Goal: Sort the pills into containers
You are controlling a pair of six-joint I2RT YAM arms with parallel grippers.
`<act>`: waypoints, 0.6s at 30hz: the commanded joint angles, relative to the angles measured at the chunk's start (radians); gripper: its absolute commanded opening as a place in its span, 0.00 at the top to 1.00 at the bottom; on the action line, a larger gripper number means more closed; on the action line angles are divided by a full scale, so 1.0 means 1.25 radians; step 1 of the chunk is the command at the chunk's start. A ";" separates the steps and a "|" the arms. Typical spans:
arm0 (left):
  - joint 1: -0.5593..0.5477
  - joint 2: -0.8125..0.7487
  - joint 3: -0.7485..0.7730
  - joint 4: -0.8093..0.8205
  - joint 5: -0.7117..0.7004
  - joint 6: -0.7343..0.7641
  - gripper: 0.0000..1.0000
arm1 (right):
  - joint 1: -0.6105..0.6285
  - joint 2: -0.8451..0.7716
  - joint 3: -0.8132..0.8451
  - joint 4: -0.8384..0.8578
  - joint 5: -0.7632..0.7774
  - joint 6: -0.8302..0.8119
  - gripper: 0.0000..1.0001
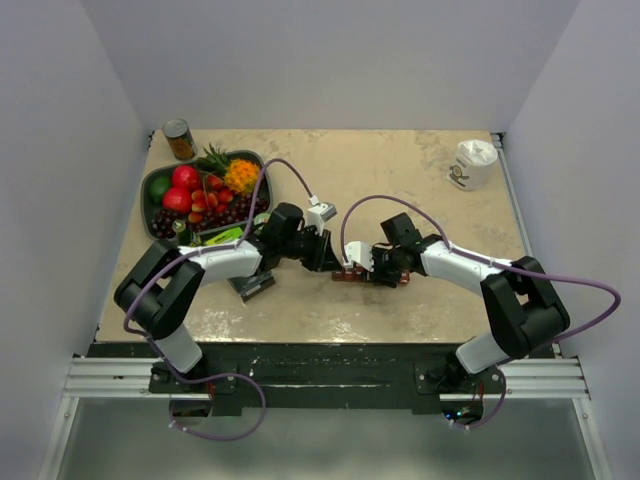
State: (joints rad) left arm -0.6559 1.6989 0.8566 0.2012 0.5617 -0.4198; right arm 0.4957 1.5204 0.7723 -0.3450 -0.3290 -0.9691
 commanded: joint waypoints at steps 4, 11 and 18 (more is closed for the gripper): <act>0.001 -0.058 0.046 0.024 0.021 -0.022 0.87 | 0.005 0.028 0.004 0.000 0.032 0.001 0.75; 0.007 0.085 0.038 0.004 0.028 -0.021 0.92 | 0.003 0.029 0.006 -0.003 0.030 0.002 0.76; 0.015 0.183 0.013 -0.006 0.001 -0.014 0.94 | 0.003 0.032 0.007 -0.003 0.031 0.005 0.76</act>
State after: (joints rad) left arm -0.6476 1.8824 0.8940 0.2428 0.6510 -0.4675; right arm 0.4973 1.5242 0.7742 -0.3302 -0.3187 -0.9646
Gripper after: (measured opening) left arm 0.060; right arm 0.468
